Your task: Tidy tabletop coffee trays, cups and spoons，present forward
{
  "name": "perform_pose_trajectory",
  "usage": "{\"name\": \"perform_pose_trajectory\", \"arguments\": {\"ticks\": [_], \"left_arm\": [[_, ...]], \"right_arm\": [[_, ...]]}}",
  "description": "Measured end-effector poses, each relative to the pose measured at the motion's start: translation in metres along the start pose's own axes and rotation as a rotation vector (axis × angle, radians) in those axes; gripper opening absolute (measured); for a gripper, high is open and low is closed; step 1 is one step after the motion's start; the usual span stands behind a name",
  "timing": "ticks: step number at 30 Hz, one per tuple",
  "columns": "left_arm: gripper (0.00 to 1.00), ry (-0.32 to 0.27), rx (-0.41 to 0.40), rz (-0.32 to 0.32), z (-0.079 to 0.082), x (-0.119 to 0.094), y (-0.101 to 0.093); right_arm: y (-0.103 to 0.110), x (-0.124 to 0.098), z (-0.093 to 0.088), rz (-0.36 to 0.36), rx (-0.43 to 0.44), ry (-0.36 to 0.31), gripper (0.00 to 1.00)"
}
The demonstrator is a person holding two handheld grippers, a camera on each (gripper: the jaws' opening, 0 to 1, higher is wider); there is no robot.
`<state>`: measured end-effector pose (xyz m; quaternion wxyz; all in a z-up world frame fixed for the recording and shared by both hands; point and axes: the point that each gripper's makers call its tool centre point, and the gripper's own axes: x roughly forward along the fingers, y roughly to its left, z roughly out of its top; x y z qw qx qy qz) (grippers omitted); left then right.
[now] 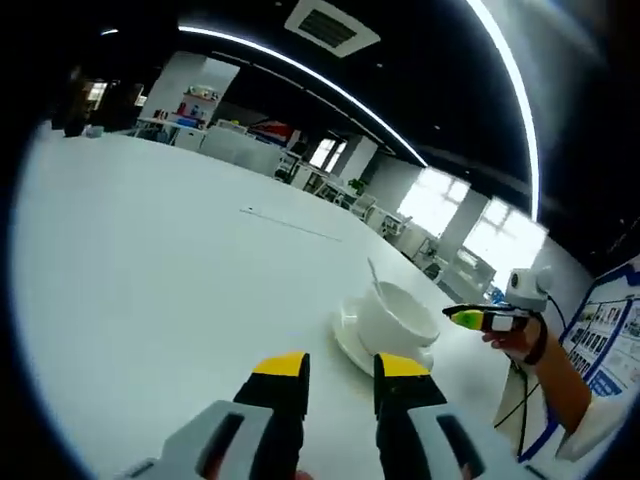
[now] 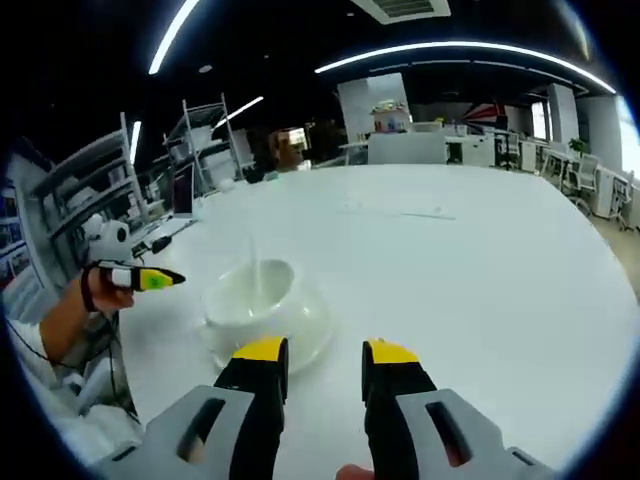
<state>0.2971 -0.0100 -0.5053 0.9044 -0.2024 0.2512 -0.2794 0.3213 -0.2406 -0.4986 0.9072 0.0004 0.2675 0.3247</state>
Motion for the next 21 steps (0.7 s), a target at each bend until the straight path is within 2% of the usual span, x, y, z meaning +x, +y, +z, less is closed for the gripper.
{"name": "perform_pose_trajectory", "arguments": {"ticks": [4, 6, 7, 9, 12, 14, 16, 21], "left_arm": [[0.27, 0.017, -0.039, -0.003, -0.001, 0.008, 0.0], [0.27, 0.058, -0.065, -0.007, -0.006, 0.012, -0.001], [0.27, 0.094, -0.105, -0.023, -0.012, 0.014, -0.006], [0.27, 0.126, -0.109, -0.041, -0.018, 0.02, -0.009], [0.28, 0.115, -0.187, -0.053, -0.015, 0.025, -0.012], [0.28, 0.092, -0.232, -0.062, -0.011, 0.027, -0.012], [0.28, 0.099, -0.24, -0.06, -0.009, 0.031, -0.006], [0.28, 0.112, -0.316, -0.075, -0.016, 0.041, -0.019]], "right_arm": [[0.003, 0.008, -0.005, 0.026, 0.05, 0.025, 0.3], [0.006, 0.012, -0.008, 0.039, 0.069, 0.039, 0.3], [0.008, 0.015, -0.013, 0.051, 0.088, 0.064, 0.3], [0.012, 0.019, -0.019, 0.077, 0.151, 0.091, 0.3], [0.013, 0.026, -0.021, 0.115, 0.231, 0.085, 0.29], [0.011, 0.027, -0.023, 0.115, 0.242, 0.09, 0.29], [0.009, 0.029, -0.025, 0.122, 0.277, 0.087, 0.29], [0.006, 0.035, -0.026, 0.128, 0.331, 0.095, 0.29]]}}
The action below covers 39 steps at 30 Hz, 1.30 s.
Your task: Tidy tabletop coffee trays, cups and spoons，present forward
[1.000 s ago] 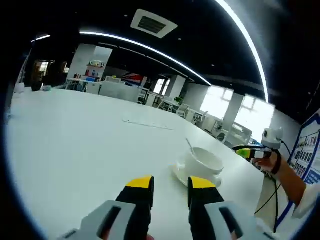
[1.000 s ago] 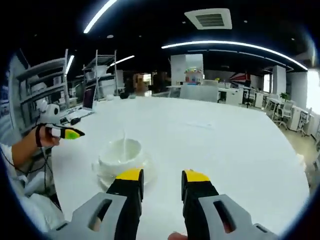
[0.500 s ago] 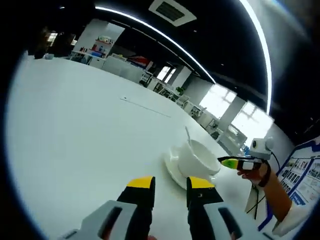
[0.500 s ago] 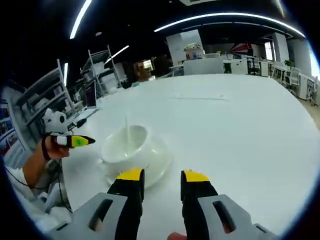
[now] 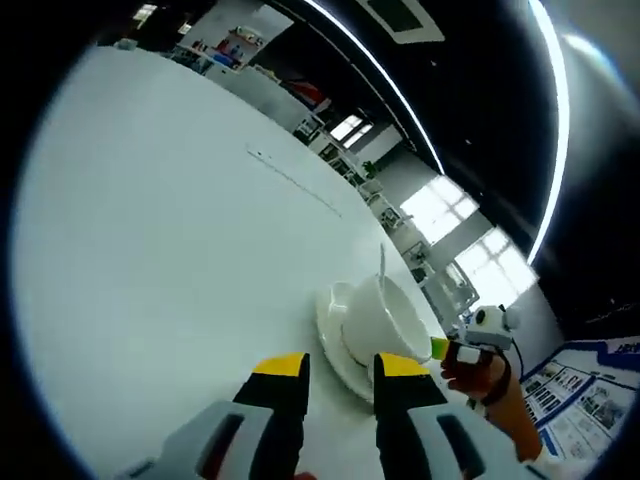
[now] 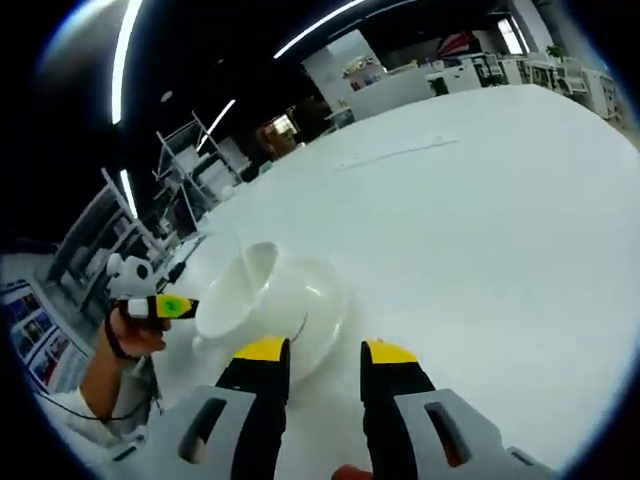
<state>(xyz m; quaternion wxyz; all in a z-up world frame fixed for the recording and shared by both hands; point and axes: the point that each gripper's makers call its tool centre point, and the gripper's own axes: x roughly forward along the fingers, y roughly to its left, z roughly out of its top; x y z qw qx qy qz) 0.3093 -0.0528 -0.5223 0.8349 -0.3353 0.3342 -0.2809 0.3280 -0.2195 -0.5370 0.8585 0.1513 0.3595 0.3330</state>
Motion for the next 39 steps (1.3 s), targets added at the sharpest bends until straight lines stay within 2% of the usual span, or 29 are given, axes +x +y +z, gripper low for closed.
{"name": "perform_pose_trajectory", "arguments": {"ticks": [4, 5, 9, 10, 12, 16, 21, 26, 31, 35, 39], "left_arm": [[0.26, 0.005, -0.033, 0.001, 0.007, 0.011, 0.006], [0.26, 0.015, -0.027, 0.002, 0.006, 0.015, 0.007], [0.26, 0.025, -0.04, 0.007, -0.001, 0.019, 0.003], [0.26, 0.026, -0.048, 0.009, 0.004, 0.021, 0.009], [0.25, 0.031, -0.066, 0.009, 0.004, 0.024, 0.011], [0.24, 0.06, -0.076, 0.029, -0.004, 0.03, 0.017], [0.24, 0.063, -0.09, 0.037, 0.003, 0.038, 0.025], [0.23, 0.066, -0.11, 0.041, 0.001, 0.043, 0.023], [0.22, 0.068, -0.109, 0.061, 0.01, 0.051, 0.027], [0.2, 0.07, -0.097, 0.08, 0.002, 0.052, 0.02], [0.13, 0.068, -0.088, 0.1, -0.007, 0.054, 0.019]], "right_arm": [[0.005, 0.005, -0.004, 0.032, 0.059, 0.026, 0.28], [0.004, 0.008, -0.008, 0.034, 0.081, 0.053, 0.28], [0.0, 0.011, -0.01, 0.025, 0.12, 0.072, 0.28], [0.0, 0.012, -0.011, 0.026, 0.122, 0.075, 0.27], [0.002, 0.012, -0.011, 0.029, 0.133, 0.081, 0.27], [0.002, 0.014, -0.011, 0.018, 0.131, 0.083, 0.27], [0.005, 0.017, -0.012, 0.012, 0.128, 0.088, 0.26], [0.004, 0.019, -0.012, -0.008, 0.12, 0.103, 0.24], [0.003, 0.021, -0.011, -0.024, 0.107, 0.111, 0.24], [0.003, 0.022, -0.012, -0.03, 0.115, 0.116, 0.21], [0.003, 0.023, -0.016, -0.063, 0.1, 0.127, 0.13]]}}
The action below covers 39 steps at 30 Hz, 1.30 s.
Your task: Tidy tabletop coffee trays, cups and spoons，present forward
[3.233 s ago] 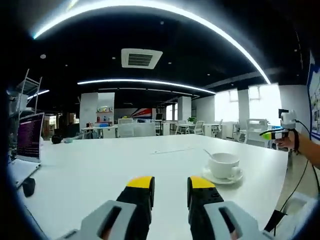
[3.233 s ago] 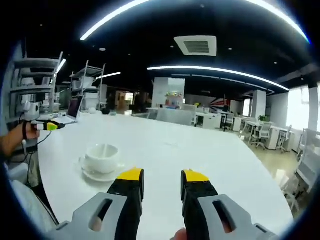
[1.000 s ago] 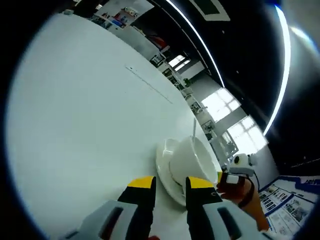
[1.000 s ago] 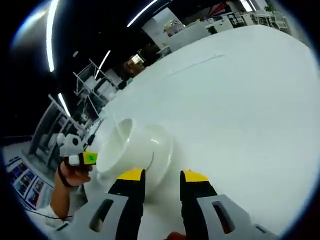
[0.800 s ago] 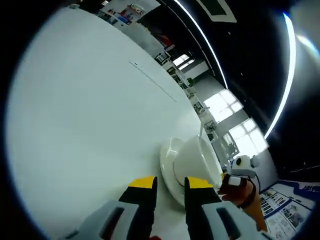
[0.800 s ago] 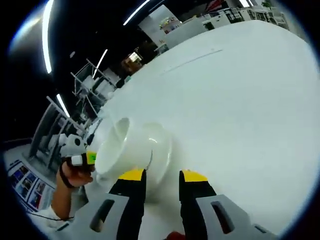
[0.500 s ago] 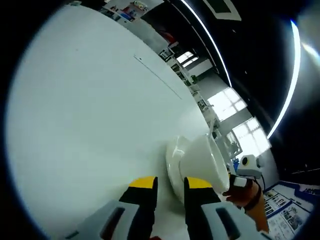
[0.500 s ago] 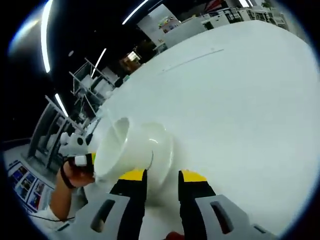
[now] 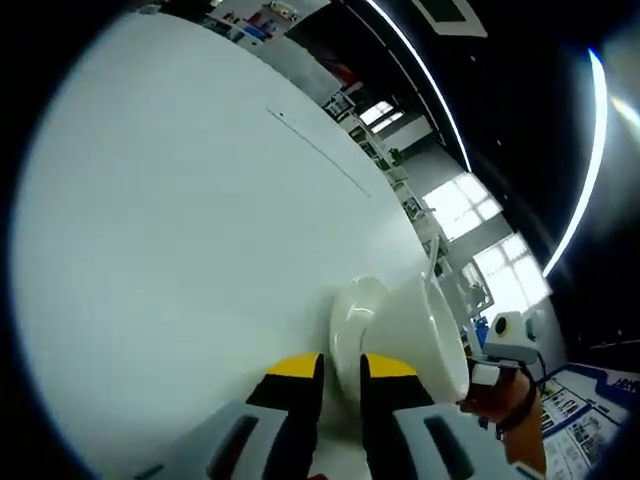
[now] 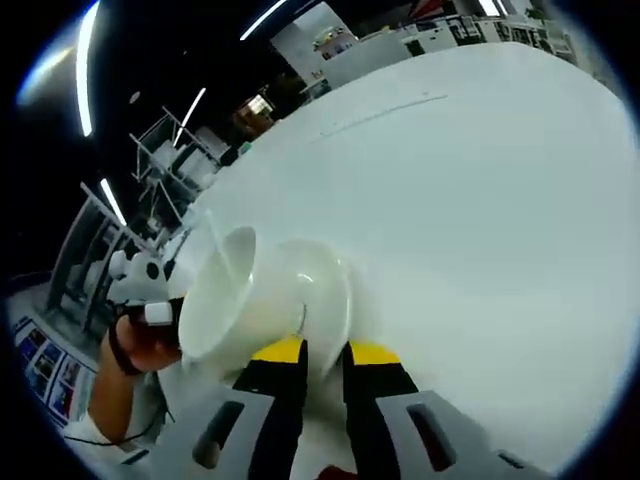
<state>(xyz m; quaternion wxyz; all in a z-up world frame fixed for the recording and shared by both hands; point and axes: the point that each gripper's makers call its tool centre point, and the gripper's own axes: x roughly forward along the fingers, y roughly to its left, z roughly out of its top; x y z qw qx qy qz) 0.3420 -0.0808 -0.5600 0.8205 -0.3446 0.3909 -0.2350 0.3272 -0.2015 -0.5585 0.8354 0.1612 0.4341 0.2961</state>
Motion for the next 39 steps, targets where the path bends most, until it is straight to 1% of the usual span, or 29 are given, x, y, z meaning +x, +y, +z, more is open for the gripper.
{"name": "perform_pose_trajectory", "arguments": {"ticks": [1, 2, 3, 4, 5, 6, 8, 9, 10, 12, 13, 17, 19, 20, 22, 26, 27, 30, 31, 34, 36, 38, 39], "left_arm": [[0.13, 0.001, 0.001, 0.002, 0.004, 0.002, 0.004], [0.12, 0.007, -0.011, -0.006, 0.004, 0.003, 0.004], [0.12, 0.005, -0.032, -0.013, 0.002, 0.003, 0.003], [0.11, 0.005, -0.04, -0.015, 0.002, 0.003, 0.002], [0.11, 0.007, -0.045, -0.018, -0.003, 0.001, -0.001], [0.11, 0.008, -0.051, -0.02, -0.005, 0.001, -0.002], [0.1, 0.011, -0.102, -0.021, -0.006, 0.001, -0.003], [0.09, 0.013, -0.113, -0.019, -0.002, 0.003, 0.0], [0.09, 0.015, -0.12, -0.015, -0.001, 0.003, 0.001], [0.08, 0.017, -0.151, -0.012, -0.001, 0.004, 0.001], [0.08, 0.017, -0.158, -0.01, 0.002, 0.005, 0.003], [0.07, 0.018, -0.194, 0.004, 0.004, 0.006, 0.005], [0.07, 0.02, -0.211, 0.014, 0.001, 0.005, 0.004], [0.07, 0.021, -0.212, 0.02, 0.001, 0.005, 0.003], [0.06, 0.03, -0.231, 0.032, -0.001, 0.005, 0.002], [0.06, 0.048, -0.247, 0.037, -0.004, 0.004, 0.0], [0.06, 0.051, -0.252, 0.04, -0.001, 0.005, 0.002], [0.06, 0.058, -0.25, 0.045, -0.002, 0.005, 0.002], [0.06, 0.061, -0.256, 0.046, 0.001, 0.006, 0.004], [0.06, 0.07, -0.253, 0.05, 0.003, 0.007, 0.006], [0.06, 0.072, -0.253, 0.048, 0.002, 0.007, 0.006], [0.05, 0.072, -0.258, 0.049, -0.001, 0.005, 0.004], [0.05, 0.071, -0.256, 0.049, -0.003, 0.004, 0.003]], "right_arm": [[-0.002, -0.001, 0.0, -0.01, 0.001, 0.001, 0.12], [-0.001, -0.001, -0.001, -0.009, 0.008, 0.001, 0.12], [-0.001, -0.001, -0.001, -0.008, 0.019, 0.0, 0.11], [-0.002, -0.001, -0.001, -0.009, 0.022, -0.001, 0.11], [-0.001, -0.001, -0.001, -0.012, 0.029, 0.0, 0.11], [-0.001, -0.001, -0.001, -0.016, 0.041, 0.001, 0.11], [-0.002, -0.001, -0.002, -0.018, 0.062, 0.003, 0.1], [-0.001, -0.001, -0.002, -0.02, 0.057, 0.007, 0.1], [-0.001, -0.001, -0.002, -0.025, 0.037, 0.008, 0.1], [-0.001, -0.001, -0.002, -0.045, 0.039, 0.02, 0.1], [-0.002, -0.001, -0.002, -0.053, 0.041, 0.022, 0.09], [-0.005, -0.001, -0.002, -0.074, 0.096, 0.036, 0.08], [-0.004, -0.001, -0.003, -0.068, 0.156, 0.047, 0.07], [-0.005, 0.0, -0.002, -0.068, 0.152, 0.049, 0.07], [-0.005, 0.0, -0.003, -0.067, 0.17, 0.058, 0.06], [-0.005, 0.0, -0.003, -0.072, 0.181, 0.075, 0.06], [-0.005, 0.0, -0.004, -0.07, 0.193, 0.076, 0.06], [-0.004, -0.001, -0.004, -0.069, 0.199, 0.074, 0.06], [-0.004, 0.0, -0.004, -0.071, 0.2, 0.073, 0.06], [-0.003, -0.001, -0.004, -0.085, 0.183, 0.072, 0.06], [-0.003, -0.001, -0.002, -0.097, 0.17, 0.061, 0.06], [-0.002, 0.0, -0.002, -0.095, 0.171, 0.065, 0.06], [-0.002, 0.0, 0.0, -0.093, 0.172, 0.056, 0.06]]}}
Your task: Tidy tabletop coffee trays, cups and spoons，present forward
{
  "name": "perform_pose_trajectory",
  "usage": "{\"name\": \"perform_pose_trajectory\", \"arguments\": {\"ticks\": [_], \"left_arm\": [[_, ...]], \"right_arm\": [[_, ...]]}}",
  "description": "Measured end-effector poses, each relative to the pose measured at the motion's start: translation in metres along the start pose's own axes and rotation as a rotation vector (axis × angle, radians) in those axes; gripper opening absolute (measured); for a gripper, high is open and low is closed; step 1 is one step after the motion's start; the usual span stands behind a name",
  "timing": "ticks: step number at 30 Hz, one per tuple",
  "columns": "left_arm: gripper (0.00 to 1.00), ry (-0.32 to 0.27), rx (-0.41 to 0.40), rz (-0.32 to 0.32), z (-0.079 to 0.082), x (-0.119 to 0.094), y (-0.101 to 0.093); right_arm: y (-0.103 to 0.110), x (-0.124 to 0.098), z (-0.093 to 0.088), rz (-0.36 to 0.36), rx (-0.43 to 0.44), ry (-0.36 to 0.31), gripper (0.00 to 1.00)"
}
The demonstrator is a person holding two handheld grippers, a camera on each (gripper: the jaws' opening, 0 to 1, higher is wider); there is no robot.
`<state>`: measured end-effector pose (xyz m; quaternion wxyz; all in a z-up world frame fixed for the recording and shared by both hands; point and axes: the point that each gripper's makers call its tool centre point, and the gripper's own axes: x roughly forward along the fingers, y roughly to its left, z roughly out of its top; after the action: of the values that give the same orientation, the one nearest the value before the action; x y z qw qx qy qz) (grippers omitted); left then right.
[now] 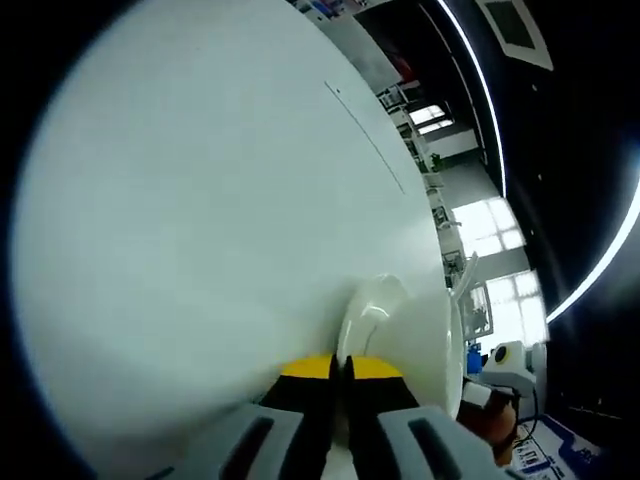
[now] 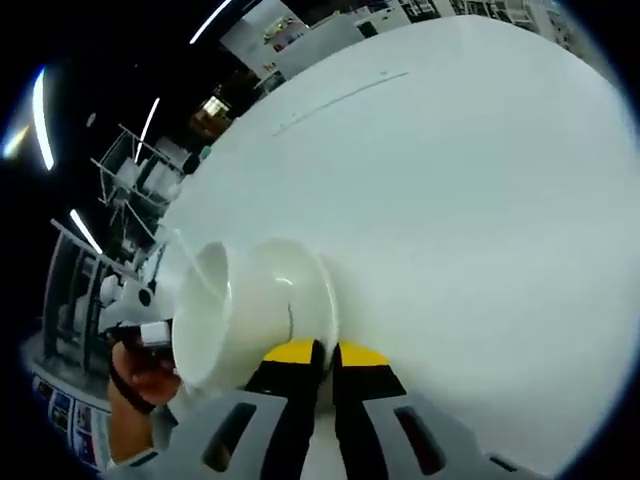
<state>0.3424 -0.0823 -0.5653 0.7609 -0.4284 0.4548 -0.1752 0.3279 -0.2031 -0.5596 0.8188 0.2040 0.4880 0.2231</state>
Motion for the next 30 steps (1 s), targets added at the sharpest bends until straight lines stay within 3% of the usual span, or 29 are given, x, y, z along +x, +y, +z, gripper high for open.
{"name": "perform_pose_trajectory", "arguments": {"ticks": [7, 22, 30], "left_arm": [[0.05, -0.015, 0.002, -0.001, 0.009, -0.003, -0.007], [0.05, -0.055, 0.012, -0.002, 0.073, 0.009, -0.026], [0.05, -0.067, 0.0, -0.006, 0.096, 0.024, -0.032]], "right_arm": [[0.007, 0.0, 0.014, 0.018, 0.005, -0.018, 0.06], [0.014, 0.007, 0.065, 0.036, -0.015, -0.061, 0.06], [0.009, 0.02, 0.099, 0.035, -0.004, -0.077, 0.05]]}}
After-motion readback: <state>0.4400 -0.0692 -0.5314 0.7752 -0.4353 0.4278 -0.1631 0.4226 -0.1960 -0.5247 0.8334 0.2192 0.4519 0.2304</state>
